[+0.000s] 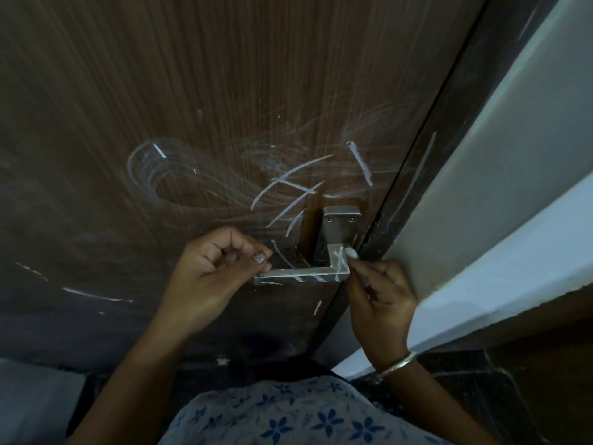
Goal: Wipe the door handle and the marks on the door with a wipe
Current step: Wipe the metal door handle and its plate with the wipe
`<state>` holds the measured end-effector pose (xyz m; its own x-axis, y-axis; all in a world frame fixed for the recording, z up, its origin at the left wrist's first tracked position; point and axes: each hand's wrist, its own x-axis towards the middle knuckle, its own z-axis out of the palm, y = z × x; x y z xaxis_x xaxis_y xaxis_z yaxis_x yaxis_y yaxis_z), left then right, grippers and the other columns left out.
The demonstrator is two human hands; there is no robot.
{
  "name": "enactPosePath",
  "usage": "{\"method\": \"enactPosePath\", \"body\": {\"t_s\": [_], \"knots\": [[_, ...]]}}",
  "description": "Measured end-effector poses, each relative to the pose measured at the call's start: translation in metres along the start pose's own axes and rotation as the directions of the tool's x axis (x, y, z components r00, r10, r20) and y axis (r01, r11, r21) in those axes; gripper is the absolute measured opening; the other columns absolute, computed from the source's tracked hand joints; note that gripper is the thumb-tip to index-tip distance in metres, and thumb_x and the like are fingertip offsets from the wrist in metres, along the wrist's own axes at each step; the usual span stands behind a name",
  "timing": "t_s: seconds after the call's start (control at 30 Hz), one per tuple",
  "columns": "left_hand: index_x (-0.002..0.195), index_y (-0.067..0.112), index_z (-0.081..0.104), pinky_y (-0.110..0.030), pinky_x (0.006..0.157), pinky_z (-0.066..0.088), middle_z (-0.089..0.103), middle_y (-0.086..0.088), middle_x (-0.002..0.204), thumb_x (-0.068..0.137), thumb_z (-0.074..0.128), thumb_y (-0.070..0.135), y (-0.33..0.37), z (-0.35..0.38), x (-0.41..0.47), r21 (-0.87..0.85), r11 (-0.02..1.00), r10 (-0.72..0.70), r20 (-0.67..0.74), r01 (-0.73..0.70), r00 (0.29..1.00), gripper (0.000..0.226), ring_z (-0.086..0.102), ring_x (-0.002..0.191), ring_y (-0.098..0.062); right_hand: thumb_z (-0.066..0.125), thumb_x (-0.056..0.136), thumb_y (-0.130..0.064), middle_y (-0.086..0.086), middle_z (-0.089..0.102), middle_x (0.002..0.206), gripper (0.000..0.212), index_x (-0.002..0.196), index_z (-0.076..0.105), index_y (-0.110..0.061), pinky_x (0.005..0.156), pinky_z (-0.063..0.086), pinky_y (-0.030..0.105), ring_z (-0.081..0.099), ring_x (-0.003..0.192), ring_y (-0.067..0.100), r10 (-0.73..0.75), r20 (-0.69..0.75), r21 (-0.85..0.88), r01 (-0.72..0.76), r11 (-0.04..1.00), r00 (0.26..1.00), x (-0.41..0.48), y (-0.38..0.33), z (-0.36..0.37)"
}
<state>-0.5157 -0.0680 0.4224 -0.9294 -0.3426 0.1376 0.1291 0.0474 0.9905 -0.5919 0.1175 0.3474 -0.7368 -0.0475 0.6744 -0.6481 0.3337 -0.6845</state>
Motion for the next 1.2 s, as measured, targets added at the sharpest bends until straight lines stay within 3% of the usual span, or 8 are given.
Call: {"method": "enactPosePath", "body": {"t_s": [0.13,0.27,0.53,0.63,0.73,0.87,1.07,1.2], "knots": [[0.066,0.011,0.059,-0.013,0.060,0.050,0.072,0.005,0.075,0.067,0.063,0.019,0.000,0.000,-0.001,0.012,1.000,0.004,0.008,-0.004,1.000,0.008,0.065,0.066,-0.006,0.060,0.089,-0.024,-0.012,0.051,0.088,0.023,0.107,0.065,-0.011,0.070,0.046,0.011,0.057,0.070,0.007,0.002,-0.026,0.038,-0.001,0.999,1.000,0.007,-0.003,-0.002],[0.060,0.023,0.064,-0.013,0.061,0.050,0.072,0.005,0.076,0.071,0.067,0.014,-0.002,-0.001,-0.001,0.023,1.000,0.008,0.007,-0.008,1.000,0.015,0.064,0.067,-0.008,0.065,0.087,-0.017,-0.006,0.053,0.084,0.021,0.106,0.064,-0.009,0.071,0.045,0.010,0.056,0.071,0.007,-0.030,0.004,0.005,0.030,1.000,1.000,0.005,-0.002,-0.002],[0.062,0.027,0.065,-0.020,0.066,0.051,0.072,0.007,0.078,0.065,0.069,0.017,-0.007,0.001,-0.005,-0.018,1.000,0.002,-0.017,-0.003,1.000,0.011,0.062,0.072,-0.017,0.069,0.075,0.003,-0.001,0.058,0.077,0.029,0.100,0.067,-0.011,0.070,0.045,0.009,0.057,0.069,0.004,0.197,-0.032,0.123,-0.191,0.974,0.980,-0.009,-0.002,0.003],[0.063,0.021,0.062,-0.018,0.067,0.053,0.072,0.006,0.079,0.067,0.067,0.011,-0.009,0.001,-0.006,-0.055,0.998,0.017,-0.010,-0.017,1.000,0.012,0.065,0.074,-0.010,0.069,0.073,0.011,-0.002,0.059,0.076,0.033,0.096,0.068,-0.012,0.068,0.045,0.009,0.058,0.070,0.001,0.252,-0.038,0.180,-0.241,0.954,0.967,-0.009,-0.002,0.008],[0.067,0.011,0.058,-0.018,0.068,0.053,0.072,0.006,0.078,0.068,0.063,0.006,-0.012,0.001,-0.008,-0.091,0.996,0.021,-0.018,-0.023,1.000,0.007,0.066,0.075,-0.008,0.071,0.073,0.006,-0.015,0.063,0.077,0.035,0.089,0.070,-0.025,0.068,0.046,0.010,0.059,0.071,-0.002,0.332,-0.029,0.273,-0.312,0.910,0.943,-0.009,-0.002,0.008],[0.067,0.006,0.055,-0.017,0.068,0.052,0.071,0.007,0.078,0.069,0.062,0.005,-0.015,0.002,-0.008,-0.112,0.993,0.026,-0.045,-0.031,0.999,0.007,0.066,0.074,-0.007,0.075,0.072,-0.011,-0.015,0.067,0.070,0.027,0.076,0.074,-0.038,0.063,0.047,0.015,0.058,0.066,0.000,0.462,0.004,0.350,-0.434,0.830,0.887,-0.008,-0.003,0.013],[0.066,0.007,0.055,-0.016,0.069,0.050,0.070,0.008,0.076,0.069,0.063,0.004,-0.018,0.004,-0.007,-0.123,0.992,0.028,-0.054,-0.034,0.998,0.009,0.064,0.075,-0.003,0.064,0.072,0.017,-0.013,0.069,0.064,0.049,0.069,0.076,-0.031,0.056,0.048,0.016,0.060,0.060,0.000,0.590,0.079,0.390,-0.570,0.723,0.803,-0.014,-0.005,0.023],[0.065,0.007,0.055,-0.016,0.069,0.051,0.069,0.007,0.076,0.070,0.064,0.003,-0.020,0.004,-0.008,-0.136,0.990,0.024,-0.062,-0.033,0.998,0.011,0.063,0.075,-0.003,0.059,0.072,0.021,0.000,0.074,0.073,0.043,0.082,0.077,-0.017,0.067,0.054,0.031,0.067,0.075,0.019,0.691,0.157,0.467,-0.670,0.577,0.705,-0.017,-0.020,0.035]]}}
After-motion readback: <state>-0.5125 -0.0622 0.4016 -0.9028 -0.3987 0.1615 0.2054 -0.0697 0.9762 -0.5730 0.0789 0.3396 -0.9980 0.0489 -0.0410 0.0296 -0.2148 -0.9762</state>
